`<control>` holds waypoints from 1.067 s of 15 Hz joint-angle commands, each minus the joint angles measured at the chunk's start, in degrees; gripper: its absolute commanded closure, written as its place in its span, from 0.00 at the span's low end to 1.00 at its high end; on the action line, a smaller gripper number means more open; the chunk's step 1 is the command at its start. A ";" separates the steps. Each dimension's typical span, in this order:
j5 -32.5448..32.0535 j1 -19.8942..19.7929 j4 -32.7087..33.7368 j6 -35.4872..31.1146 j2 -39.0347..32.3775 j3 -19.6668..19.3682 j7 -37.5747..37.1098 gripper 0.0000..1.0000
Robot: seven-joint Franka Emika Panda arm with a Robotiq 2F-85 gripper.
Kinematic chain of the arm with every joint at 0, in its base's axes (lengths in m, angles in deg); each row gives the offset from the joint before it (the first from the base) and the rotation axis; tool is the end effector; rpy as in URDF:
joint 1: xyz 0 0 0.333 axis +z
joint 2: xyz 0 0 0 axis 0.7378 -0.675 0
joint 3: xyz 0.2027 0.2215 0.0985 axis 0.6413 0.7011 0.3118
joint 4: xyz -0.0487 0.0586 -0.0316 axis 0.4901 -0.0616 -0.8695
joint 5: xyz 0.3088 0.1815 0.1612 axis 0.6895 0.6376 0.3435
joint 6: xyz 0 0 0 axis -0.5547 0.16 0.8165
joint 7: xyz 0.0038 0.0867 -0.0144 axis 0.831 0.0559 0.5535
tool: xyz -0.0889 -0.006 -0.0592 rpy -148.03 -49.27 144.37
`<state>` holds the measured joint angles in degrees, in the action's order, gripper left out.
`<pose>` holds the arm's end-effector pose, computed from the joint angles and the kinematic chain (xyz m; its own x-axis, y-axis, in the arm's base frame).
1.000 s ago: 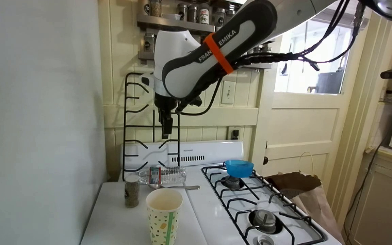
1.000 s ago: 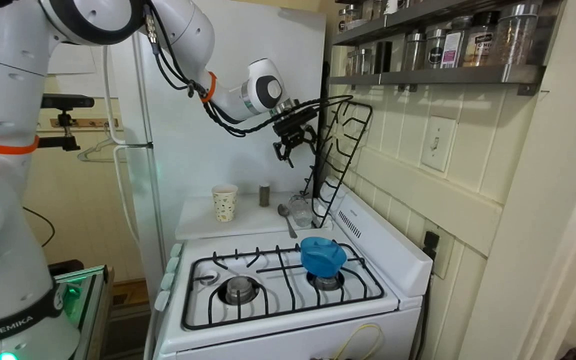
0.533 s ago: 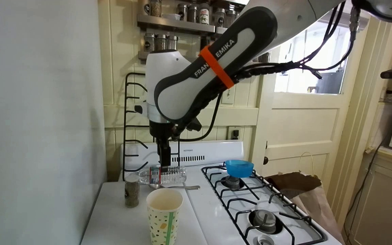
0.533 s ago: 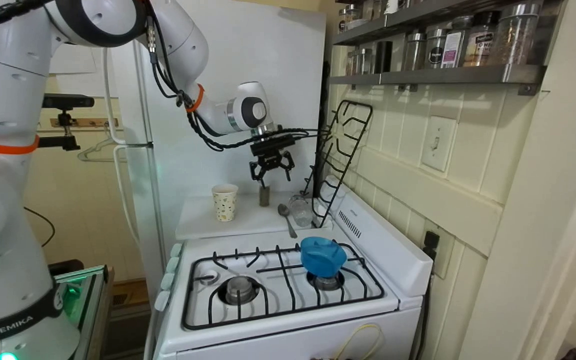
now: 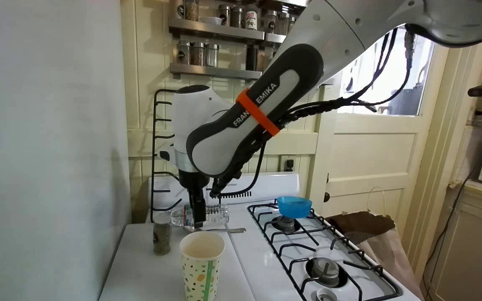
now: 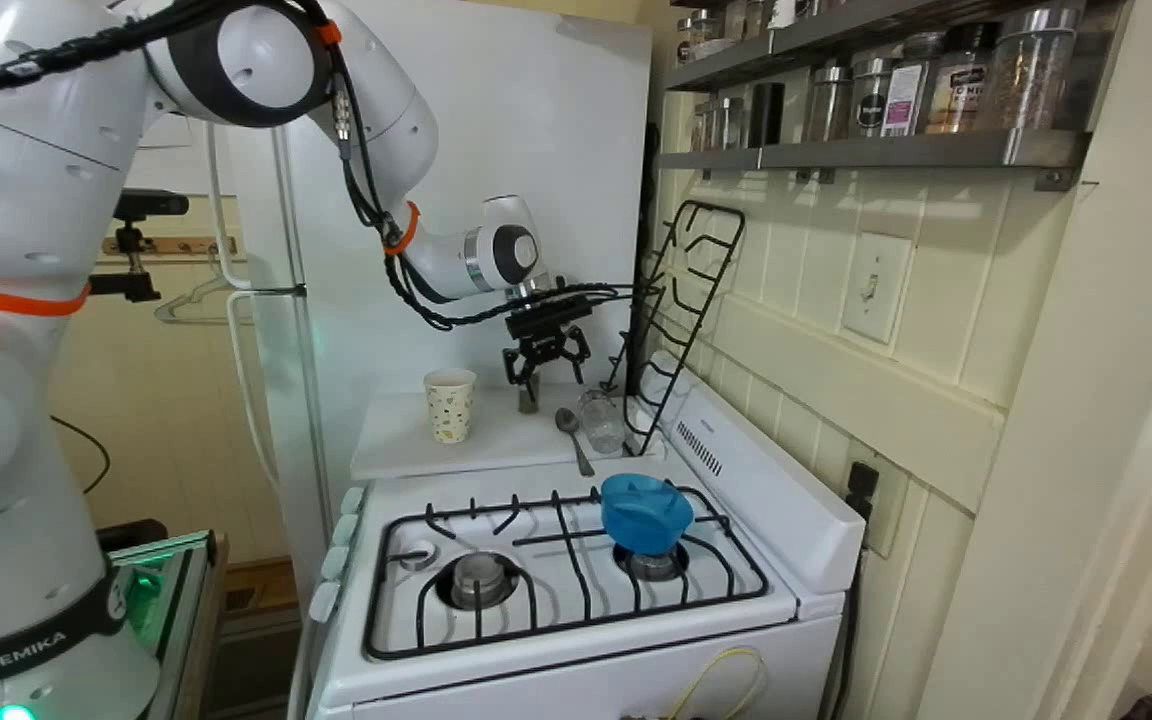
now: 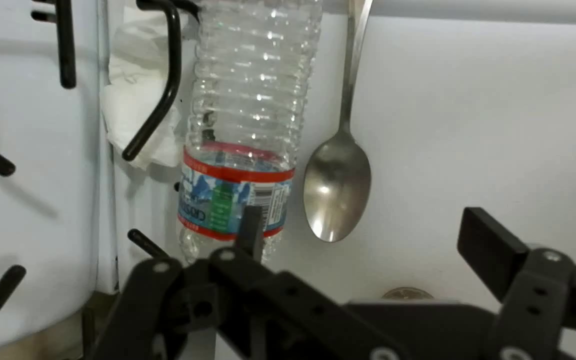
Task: Put the water bottle in the coffee cup.
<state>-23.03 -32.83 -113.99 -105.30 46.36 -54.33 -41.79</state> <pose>0.5782 0.2827 0.2834 0.1340 0.9875 -0.0825 0.9508 -0.1046 0.2916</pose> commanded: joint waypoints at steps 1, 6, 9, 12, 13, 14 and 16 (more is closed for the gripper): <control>-3.65 3.20 3.54 -0.55 -2.77 -1.85 -4.66 0.00; -2.76 2.03 3.12 -0.42 -2.01 -0.97 -3.72 0.00; -1.19 2.64 5.19 -0.87 -4.26 -0.80 -7.45 0.00; -1.65 4.02 7.61 -1.20 -5.99 -1.51 -13.08 0.00; -2.24 4.59 8.50 -1.08 -6.42 -1.98 -14.67 0.00; -2.69 5.05 9.30 -1.07 -6.74 -2.47 -16.24 0.00; -3.54 5.88 10.79 -0.98 -7.12 -3.59 -18.74 0.00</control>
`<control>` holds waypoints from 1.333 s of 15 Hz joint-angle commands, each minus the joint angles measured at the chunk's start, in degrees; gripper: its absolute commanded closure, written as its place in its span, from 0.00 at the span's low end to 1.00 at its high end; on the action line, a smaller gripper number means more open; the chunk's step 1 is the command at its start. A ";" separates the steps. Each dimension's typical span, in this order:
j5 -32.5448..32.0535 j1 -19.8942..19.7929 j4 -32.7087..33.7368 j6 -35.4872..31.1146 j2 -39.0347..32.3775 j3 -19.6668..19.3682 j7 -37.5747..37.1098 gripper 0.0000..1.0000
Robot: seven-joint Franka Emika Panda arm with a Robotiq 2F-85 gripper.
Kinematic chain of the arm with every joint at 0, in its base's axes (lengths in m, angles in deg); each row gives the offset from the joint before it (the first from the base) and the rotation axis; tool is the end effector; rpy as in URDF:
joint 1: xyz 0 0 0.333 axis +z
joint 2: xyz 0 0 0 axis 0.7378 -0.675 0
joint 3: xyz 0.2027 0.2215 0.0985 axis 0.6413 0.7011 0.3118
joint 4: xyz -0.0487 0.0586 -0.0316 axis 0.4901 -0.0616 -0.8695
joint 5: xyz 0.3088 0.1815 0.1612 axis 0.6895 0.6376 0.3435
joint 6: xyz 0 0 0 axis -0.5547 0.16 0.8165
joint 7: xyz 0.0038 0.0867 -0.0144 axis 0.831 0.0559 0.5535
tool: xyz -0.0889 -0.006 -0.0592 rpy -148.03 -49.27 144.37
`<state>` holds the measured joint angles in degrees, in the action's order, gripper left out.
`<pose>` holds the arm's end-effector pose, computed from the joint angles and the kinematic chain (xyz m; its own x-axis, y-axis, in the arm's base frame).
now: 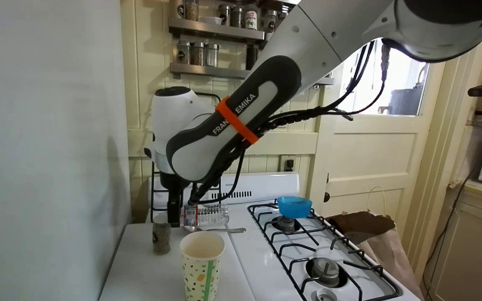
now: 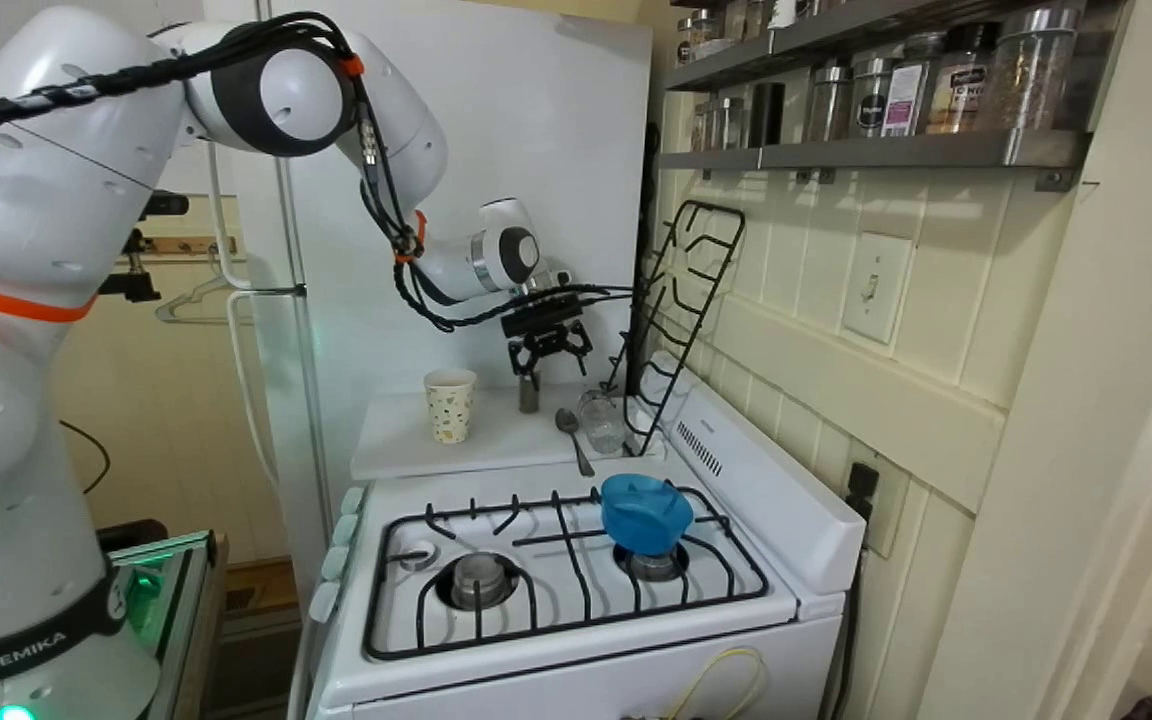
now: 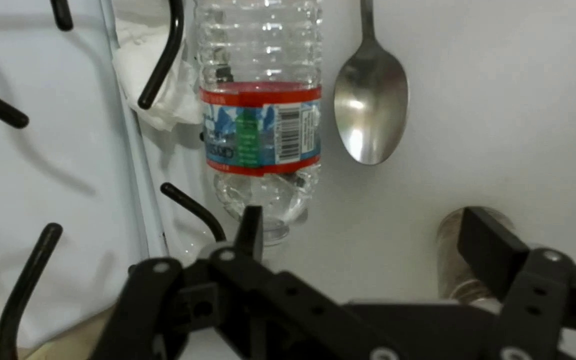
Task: Put the water bottle in the coffee cup.
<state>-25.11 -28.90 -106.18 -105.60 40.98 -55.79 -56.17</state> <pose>0.5980 0.3214 0.2813 0.3093 0.9509 0.0131 0.8900 -0.2943 0.3484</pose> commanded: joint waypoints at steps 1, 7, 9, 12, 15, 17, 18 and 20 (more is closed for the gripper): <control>-1.71 2.22 3.70 -0.65 -1.95 -2.57 -5.15 0.00; -0.16 1.47 4.44 0.17 -1.60 -2.62 -4.13 0.00; -0.15 1.49 4.80 0.17 -1.92 -2.70 -4.18 0.00; -0.15 1.55 4.83 0.17 -1.98 -2.71 -4.31 0.00; 0.96 1.13 5.74 -0.98 -2.88 -1.91 -3.88 0.00; 1.20 1.39 7.63 -0.74 -4.04 -1.92 -4.00 0.00; 1.63 1.30 8.55 -0.54 -4.60 -1.71 -3.75 0.00; 2.01 1.65 10.61 0.64 -5.87 -1.71 -3.58 0.00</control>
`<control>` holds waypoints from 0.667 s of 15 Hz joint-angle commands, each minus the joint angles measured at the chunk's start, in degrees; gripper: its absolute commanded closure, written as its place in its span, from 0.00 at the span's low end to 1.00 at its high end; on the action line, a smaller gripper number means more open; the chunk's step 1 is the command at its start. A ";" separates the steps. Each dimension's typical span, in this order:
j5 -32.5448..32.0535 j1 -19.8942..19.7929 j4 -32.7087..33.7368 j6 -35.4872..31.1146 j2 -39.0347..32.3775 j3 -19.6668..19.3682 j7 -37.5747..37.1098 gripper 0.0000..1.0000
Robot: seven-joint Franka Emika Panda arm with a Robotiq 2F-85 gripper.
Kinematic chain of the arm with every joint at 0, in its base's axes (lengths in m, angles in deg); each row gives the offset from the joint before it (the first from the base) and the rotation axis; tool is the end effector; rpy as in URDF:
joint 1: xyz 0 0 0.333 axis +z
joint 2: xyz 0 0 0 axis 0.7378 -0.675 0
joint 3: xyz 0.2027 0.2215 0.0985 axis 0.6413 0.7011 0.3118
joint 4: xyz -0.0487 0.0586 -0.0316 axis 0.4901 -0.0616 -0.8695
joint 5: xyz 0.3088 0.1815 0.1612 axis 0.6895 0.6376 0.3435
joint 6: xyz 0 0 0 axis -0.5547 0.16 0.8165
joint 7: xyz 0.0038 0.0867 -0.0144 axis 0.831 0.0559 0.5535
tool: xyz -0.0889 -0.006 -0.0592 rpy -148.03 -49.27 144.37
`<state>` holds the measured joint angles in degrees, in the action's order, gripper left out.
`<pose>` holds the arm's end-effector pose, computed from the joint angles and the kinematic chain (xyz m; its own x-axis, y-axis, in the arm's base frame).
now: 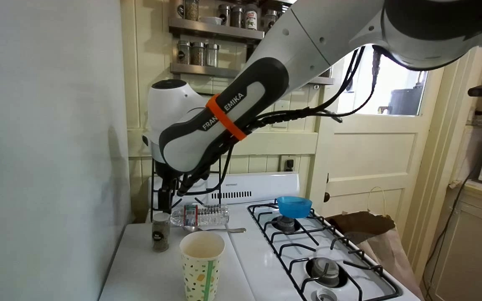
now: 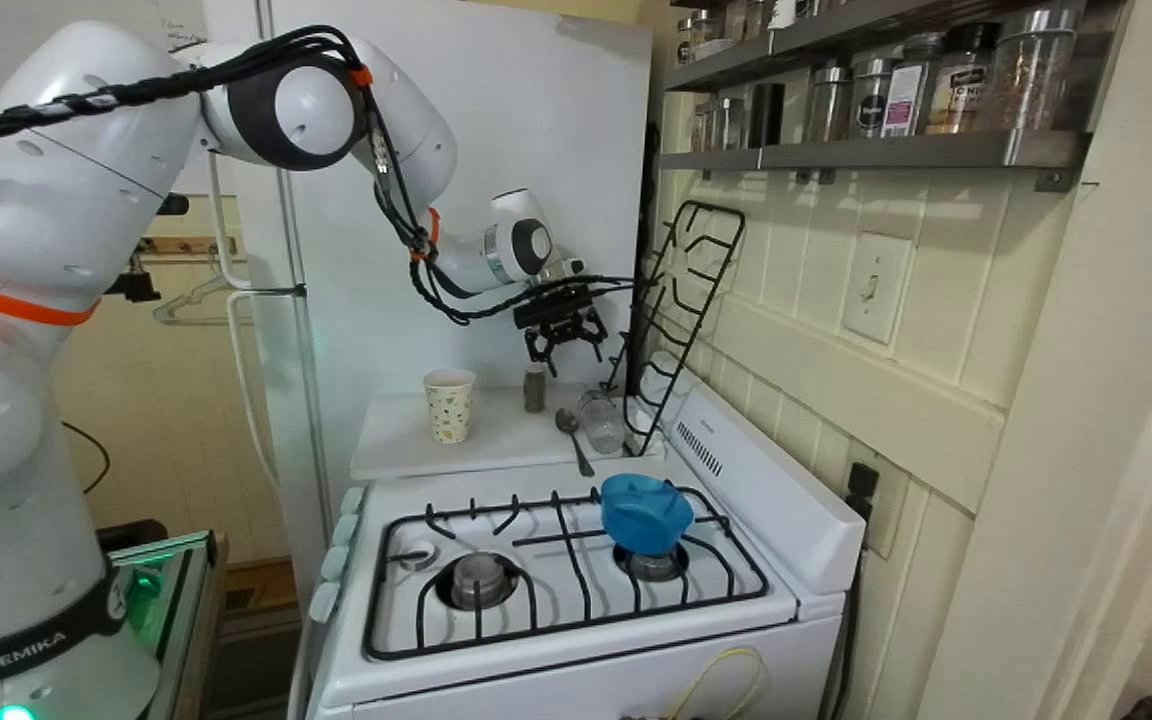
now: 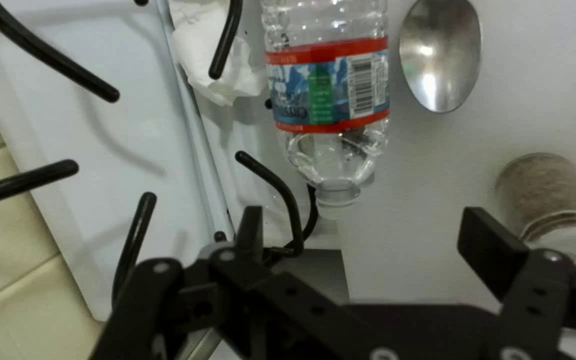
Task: Put the water bottle in the coffee cup.
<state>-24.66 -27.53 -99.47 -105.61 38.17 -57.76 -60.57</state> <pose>0.6280 0.3271 0.2991 0.3916 0.9161 0.0863 0.8337 -0.3930 0.3880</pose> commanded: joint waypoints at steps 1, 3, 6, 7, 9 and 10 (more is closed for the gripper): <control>1.53 0.49 4.81 1.23 -3.82 0.14 0.87 0.00; 1.57 0.82 6.54 2.32 -5.52 -0.10 0.87 0.00; 1.17 1.39 8.22 3.23 -7.62 -0.46 0.75 0.04; 1.13 1.47 9.04 3.12 -8.06 -0.47 0.81 0.07; 1.03 1.79 10.08 2.77 -8.81 -0.53 0.60 0.13; 0.94 2.05 10.75 2.91 -9.09 -0.63 0.53 0.19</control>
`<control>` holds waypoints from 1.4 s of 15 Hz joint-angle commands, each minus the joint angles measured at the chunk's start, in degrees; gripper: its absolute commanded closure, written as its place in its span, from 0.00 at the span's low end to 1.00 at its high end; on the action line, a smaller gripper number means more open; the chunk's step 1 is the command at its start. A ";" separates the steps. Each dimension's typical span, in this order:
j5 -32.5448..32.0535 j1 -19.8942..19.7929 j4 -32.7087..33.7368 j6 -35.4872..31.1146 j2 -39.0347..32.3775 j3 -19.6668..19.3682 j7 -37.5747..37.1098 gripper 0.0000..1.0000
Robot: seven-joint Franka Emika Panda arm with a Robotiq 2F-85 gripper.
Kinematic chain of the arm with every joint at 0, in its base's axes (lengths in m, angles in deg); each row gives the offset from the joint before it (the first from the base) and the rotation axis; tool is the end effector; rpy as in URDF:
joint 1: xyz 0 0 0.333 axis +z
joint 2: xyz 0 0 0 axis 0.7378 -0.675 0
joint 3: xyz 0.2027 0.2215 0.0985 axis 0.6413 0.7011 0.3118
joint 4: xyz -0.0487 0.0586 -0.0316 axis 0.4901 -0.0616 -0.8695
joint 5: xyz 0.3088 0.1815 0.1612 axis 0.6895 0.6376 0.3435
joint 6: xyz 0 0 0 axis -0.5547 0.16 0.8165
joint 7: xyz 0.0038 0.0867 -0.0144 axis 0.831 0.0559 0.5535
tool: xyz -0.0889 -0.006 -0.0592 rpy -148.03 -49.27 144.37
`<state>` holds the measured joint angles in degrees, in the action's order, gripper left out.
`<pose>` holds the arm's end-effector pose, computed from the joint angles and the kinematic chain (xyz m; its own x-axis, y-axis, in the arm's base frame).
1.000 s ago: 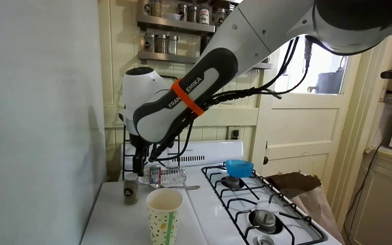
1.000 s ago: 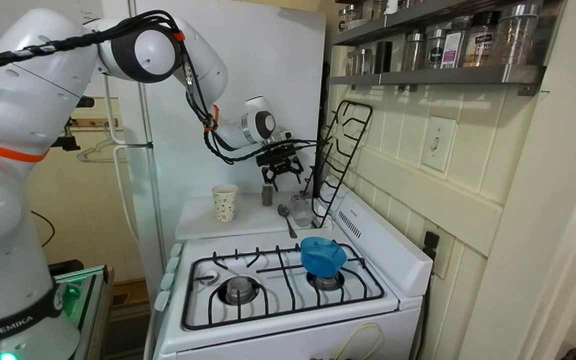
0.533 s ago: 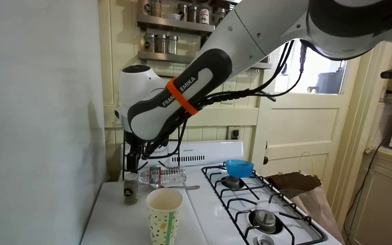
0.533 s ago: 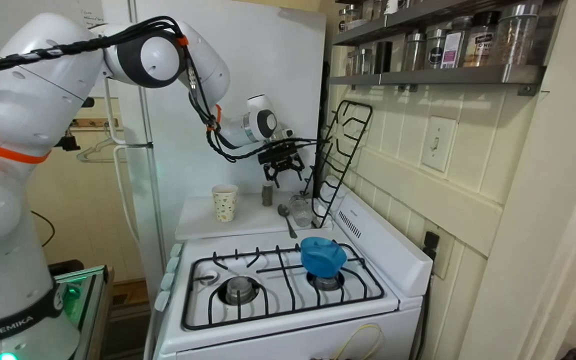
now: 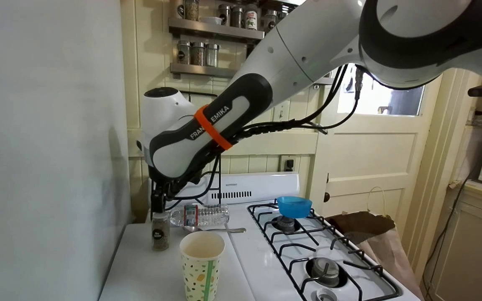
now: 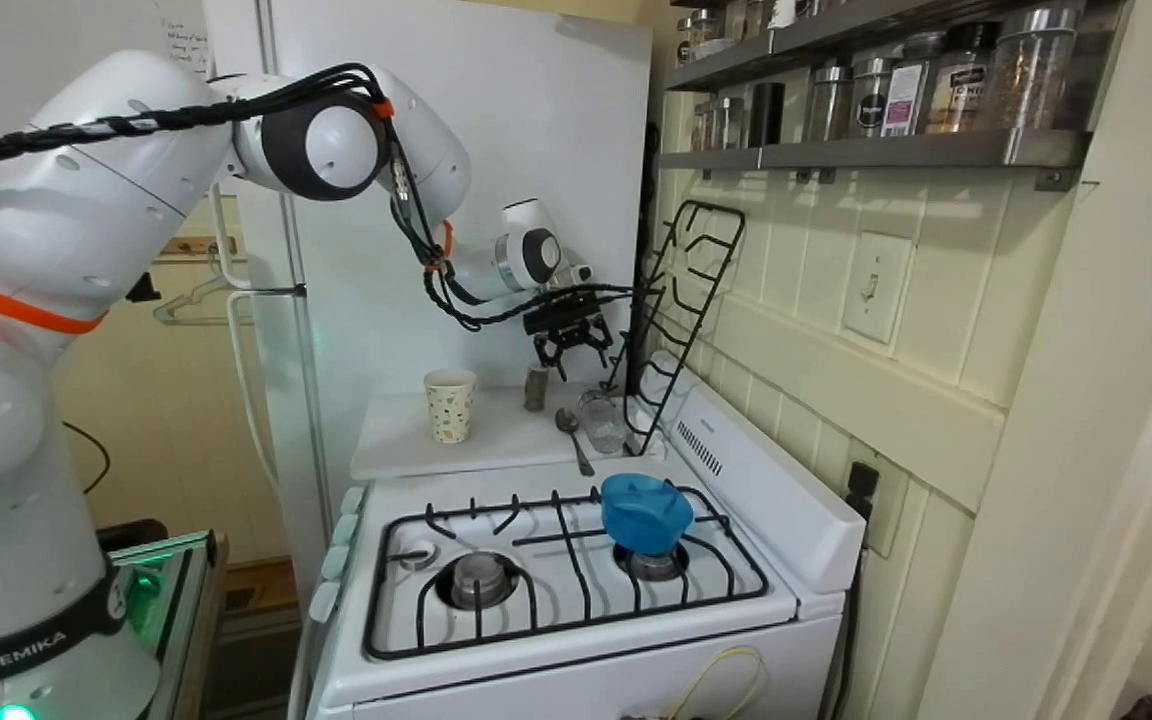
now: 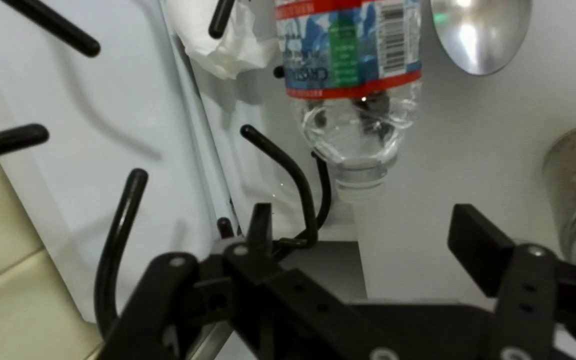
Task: Put the water bottle in the coffee cup.
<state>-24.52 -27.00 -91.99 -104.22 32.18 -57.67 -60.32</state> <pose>0.6509 0.3401 0.2827 0.3979 0.9127 0.0931 0.8308 -0.4015 0.3855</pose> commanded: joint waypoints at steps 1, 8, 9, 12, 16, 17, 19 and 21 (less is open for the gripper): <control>0.62 1.87 3.83 1.58 -3.50 -0.97 -0.14 0.18; 3.24 1.25 3.27 3.17 -1.69 -0.32 0.43 0.15; 3.49 1.22 2.74 3.75 -1.17 -0.48 0.39 0.18; 4.47 0.75 1.87 6.06 0.12 -0.43 0.44 0.18; 5.12 0.55 1.85 8.25 0.87 -0.32 0.28 0.15; 5.23 0.42 1.74 7.27 0.90 -0.07 0.43 0.15; 4.31 1.02 2.67 5.77 -0.30 -0.24 0.67 0.07; 3.97 1.50 4.17 5.68 -2.01 -0.14 1.43 0.05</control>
<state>-20.42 -26.36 -88.93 -97.77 31.84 -57.72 -59.97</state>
